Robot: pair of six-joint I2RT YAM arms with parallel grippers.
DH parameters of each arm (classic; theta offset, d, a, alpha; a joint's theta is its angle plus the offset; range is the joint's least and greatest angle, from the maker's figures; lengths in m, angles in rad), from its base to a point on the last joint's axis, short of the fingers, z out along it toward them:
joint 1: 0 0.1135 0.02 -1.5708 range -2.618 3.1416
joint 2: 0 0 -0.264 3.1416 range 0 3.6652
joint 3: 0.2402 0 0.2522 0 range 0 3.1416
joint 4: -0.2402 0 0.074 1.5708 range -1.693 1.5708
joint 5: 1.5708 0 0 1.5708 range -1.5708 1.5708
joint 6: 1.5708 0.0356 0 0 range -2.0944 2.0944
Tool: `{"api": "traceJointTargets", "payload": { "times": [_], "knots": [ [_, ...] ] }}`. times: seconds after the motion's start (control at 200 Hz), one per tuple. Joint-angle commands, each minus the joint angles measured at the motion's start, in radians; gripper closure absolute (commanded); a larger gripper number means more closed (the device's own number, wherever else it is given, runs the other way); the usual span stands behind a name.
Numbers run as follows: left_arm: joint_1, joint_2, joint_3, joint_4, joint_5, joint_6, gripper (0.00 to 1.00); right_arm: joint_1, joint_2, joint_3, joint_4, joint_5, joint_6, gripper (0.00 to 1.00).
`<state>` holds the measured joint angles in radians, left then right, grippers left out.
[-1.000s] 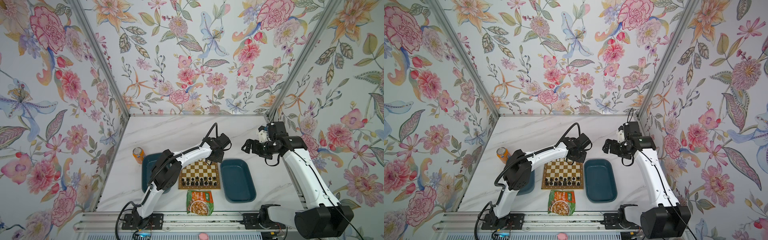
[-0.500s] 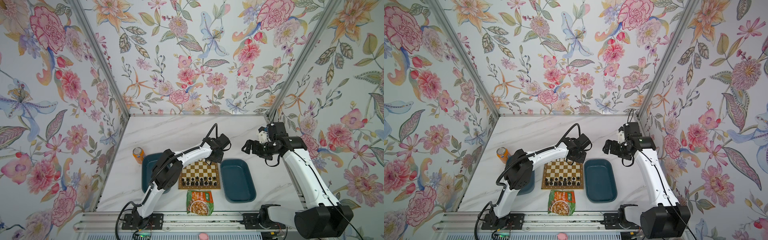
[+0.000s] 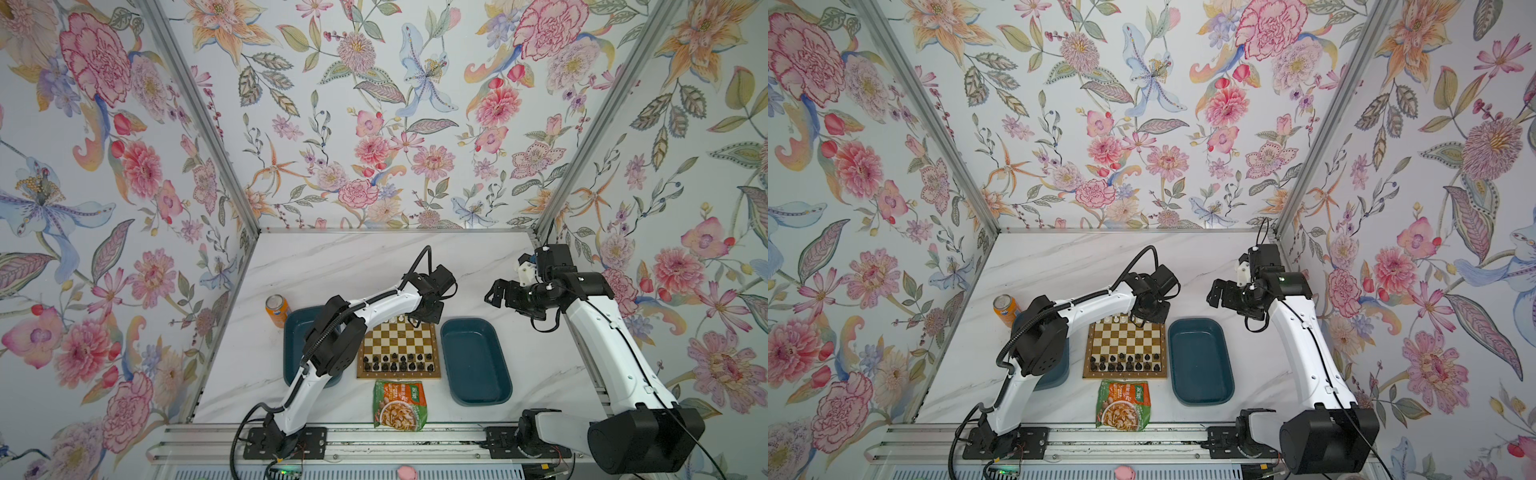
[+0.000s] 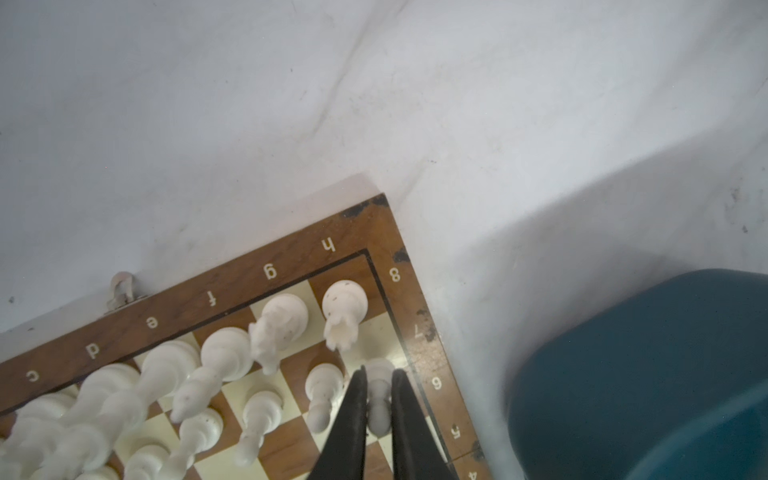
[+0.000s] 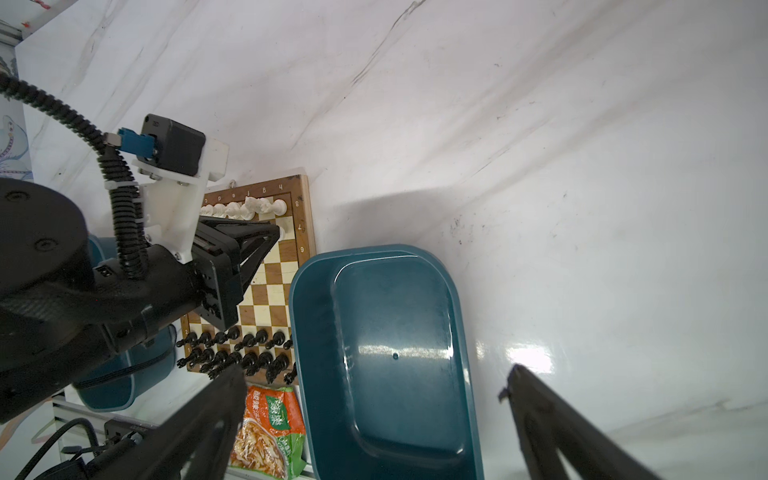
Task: Set up the chess pieces on the board
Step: 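Lower the pawn onto the far second row and open the left gripper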
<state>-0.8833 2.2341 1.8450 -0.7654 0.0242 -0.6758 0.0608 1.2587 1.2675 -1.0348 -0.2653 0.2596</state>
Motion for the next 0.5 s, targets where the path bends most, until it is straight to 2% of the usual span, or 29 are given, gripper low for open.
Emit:
{"api": "traceJointTargets", "payload": {
  "times": [0.0,0.295,0.495],
  "knots": [
    [0.007,0.026,0.029,-0.014,0.018,0.018,0.84,-0.007,0.012,0.001,-0.016,0.002,-0.017,0.01],
    [0.016,0.031,0.031,-0.022,0.018,0.018,0.84,-0.009,0.029,0.006,-0.015,0.0,-0.019,0.01],
    [0.017,0.03,0.031,-0.025,0.02,0.02,0.76,-0.01,0.039,0.009,-0.013,-0.001,-0.02,0.01]
  ]
}}
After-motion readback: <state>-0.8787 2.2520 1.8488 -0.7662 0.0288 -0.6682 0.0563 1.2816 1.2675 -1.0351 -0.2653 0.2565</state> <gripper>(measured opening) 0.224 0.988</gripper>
